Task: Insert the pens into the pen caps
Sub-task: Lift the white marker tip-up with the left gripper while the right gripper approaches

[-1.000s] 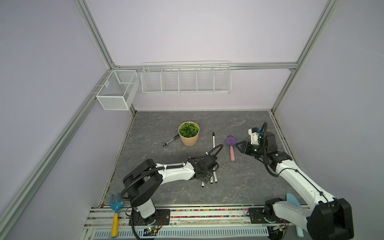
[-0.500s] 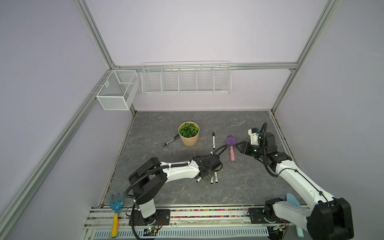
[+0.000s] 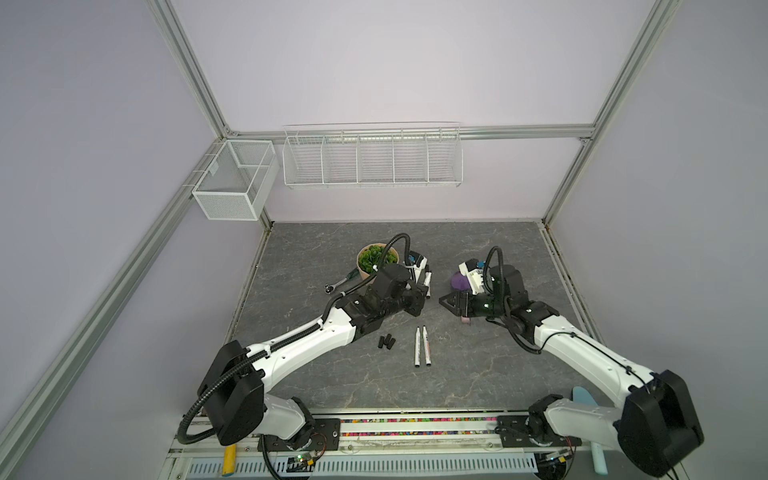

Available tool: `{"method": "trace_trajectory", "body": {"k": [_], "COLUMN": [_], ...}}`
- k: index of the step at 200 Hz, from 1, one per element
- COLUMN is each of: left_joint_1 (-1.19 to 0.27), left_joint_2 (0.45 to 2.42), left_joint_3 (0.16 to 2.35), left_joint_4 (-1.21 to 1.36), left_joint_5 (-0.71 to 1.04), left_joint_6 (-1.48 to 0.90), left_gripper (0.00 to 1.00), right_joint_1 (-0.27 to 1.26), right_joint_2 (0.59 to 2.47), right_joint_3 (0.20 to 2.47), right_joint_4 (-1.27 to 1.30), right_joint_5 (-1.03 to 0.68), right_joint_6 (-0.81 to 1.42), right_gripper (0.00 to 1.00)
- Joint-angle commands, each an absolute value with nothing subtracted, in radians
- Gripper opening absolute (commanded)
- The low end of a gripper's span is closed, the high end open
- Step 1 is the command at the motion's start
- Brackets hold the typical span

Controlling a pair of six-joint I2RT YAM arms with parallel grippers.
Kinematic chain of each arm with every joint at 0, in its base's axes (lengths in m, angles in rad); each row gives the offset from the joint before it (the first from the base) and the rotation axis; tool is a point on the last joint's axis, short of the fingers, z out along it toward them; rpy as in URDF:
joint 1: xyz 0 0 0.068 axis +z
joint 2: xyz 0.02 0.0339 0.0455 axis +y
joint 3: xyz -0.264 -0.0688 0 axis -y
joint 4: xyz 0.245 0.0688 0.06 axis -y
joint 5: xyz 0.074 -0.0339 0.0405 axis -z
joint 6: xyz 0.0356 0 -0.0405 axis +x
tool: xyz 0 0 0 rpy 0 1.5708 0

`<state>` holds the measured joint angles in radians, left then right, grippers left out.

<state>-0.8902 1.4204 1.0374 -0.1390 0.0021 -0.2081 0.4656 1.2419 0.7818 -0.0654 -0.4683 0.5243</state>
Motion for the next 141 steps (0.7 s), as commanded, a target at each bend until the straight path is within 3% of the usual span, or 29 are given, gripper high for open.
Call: {"method": "trace_trajectory", "body": {"k": [1,91,111,141], "left_joint_1": [-0.891,-0.89,-0.89,-0.891], "left_joint_2": [1.432,1.408,1.407,1.416], "left_joint_3": [0.999,0.942,0.942,0.942], "left_joint_4": [-0.109,-0.041,-0.033,-0.025], "left_joint_5": [0.058,0.075,0.074,0.074], "left_joint_6": [-0.219,-0.267,-0.266,-0.271], "left_gripper": [0.0,0.0,0.0,0.0], "right_joint_1": [0.474,0.528,0.542,0.546], "right_joint_2": [1.278,1.399,1.422,1.429], "right_joint_3": [0.821,0.913,0.925,0.917], "right_joint_4": [0.076,0.125,0.129,0.149], "right_joint_5": [-0.511,-0.534,-0.532,-0.526], "right_joint_6": [0.587,0.609,0.614,0.635], "right_gripper": [0.46,0.43,0.39,0.24]}}
